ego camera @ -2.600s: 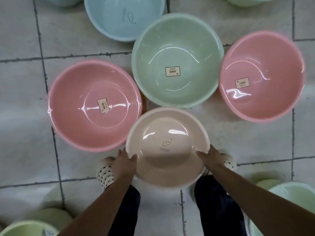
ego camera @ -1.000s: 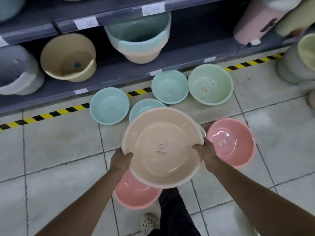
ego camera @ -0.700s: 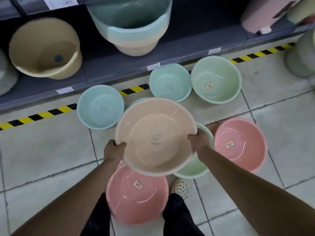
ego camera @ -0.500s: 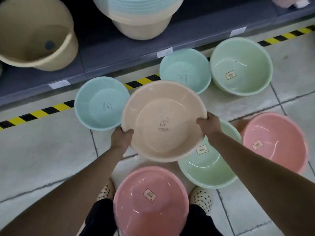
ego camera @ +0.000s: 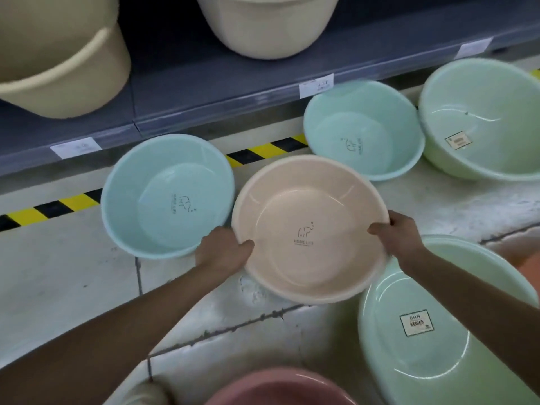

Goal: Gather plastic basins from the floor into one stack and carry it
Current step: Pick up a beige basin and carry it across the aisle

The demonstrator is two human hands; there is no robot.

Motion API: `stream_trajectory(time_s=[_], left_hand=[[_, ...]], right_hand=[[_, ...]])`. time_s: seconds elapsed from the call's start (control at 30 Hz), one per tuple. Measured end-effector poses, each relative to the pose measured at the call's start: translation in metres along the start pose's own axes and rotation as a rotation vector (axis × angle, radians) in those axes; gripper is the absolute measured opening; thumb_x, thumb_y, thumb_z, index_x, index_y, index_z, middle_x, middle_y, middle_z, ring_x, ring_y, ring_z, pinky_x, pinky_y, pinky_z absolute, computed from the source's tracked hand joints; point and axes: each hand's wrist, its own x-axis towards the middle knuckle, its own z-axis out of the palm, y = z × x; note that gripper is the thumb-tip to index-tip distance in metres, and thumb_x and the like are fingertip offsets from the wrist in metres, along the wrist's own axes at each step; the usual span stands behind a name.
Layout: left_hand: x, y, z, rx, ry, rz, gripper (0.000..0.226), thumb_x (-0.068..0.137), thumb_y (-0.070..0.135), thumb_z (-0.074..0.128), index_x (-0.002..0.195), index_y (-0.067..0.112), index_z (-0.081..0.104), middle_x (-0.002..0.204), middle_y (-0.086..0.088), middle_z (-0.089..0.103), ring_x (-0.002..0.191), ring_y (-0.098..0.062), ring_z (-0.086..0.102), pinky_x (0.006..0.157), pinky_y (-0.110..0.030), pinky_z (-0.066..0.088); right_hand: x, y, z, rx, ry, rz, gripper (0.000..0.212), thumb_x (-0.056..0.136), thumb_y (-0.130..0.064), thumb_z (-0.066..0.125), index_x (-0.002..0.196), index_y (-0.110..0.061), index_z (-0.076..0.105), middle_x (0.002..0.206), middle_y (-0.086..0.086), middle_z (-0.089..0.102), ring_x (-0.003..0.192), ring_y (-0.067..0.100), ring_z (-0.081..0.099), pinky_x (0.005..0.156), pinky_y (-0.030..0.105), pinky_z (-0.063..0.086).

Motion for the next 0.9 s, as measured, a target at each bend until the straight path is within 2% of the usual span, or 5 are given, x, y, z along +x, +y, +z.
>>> stream_trajectory(time_s=[0.17,0.33,0.6,0.83,0.9], left_hand=[[0.014,-0.003,0.018,-0.04,0.108,0.025,0.047,0.079,0.047,0.053,0.114,0.017,0.059,0.1,-0.007,0.068,0.088,-0.031,0.06,0.071,-0.031,0.043],[0.005,0.003,0.028,-0.705,-0.05,-0.074,0.039,0.088,0.011,0.056,0.126,0.015,0.055,0.108,-0.013,0.065,0.09,-0.031,0.065,0.059,-0.041,0.06],[-0.041,0.025,-0.046,-0.653,0.031,-0.101,0.008,0.081,0.007,0.061,0.087,0.009,0.066,0.083,-0.016,0.069,0.067,-0.033,0.068,0.042,-0.03,0.052],[0.002,0.118,-0.118,-0.732,0.153,0.095,0.01,0.08,0.007,0.062,0.09,0.005,0.061,0.076,-0.012,0.065,0.058,-0.027,0.064,0.034,-0.026,0.049],[0.032,0.153,-0.125,-0.798,0.157,0.116,0.021,0.078,0.008,0.062,0.098,0.003,0.061,0.082,-0.015,0.066,0.06,-0.028,0.064,0.036,-0.028,0.051]], right_hand=[[0.002,0.03,0.013,0.039,-0.051,-0.068,0.049,0.065,-0.025,0.06,0.113,-0.019,0.064,0.099,0.009,0.071,0.093,0.034,0.066,0.081,0.048,0.058],[0.0,0.033,0.015,0.123,-0.121,-0.079,0.059,0.062,-0.027,0.055,0.12,-0.018,0.057,0.105,0.012,0.067,0.096,0.035,0.065,0.078,0.051,0.06],[-0.039,0.025,-0.024,0.193,-0.113,-0.093,0.02,0.083,-0.004,0.06,0.102,-0.009,0.064,0.087,0.009,0.067,0.075,0.026,0.064,0.043,0.022,0.047],[0.006,-0.06,-0.079,0.333,0.058,-0.266,0.021,0.083,-0.004,0.062,0.103,-0.009,0.063,0.084,0.008,0.067,0.07,0.025,0.064,0.045,0.024,0.051],[0.037,-0.092,-0.096,0.382,0.139,-0.307,0.022,0.08,-0.004,0.064,0.101,-0.011,0.065,0.091,0.014,0.069,0.075,0.03,0.066,0.057,0.031,0.057]])
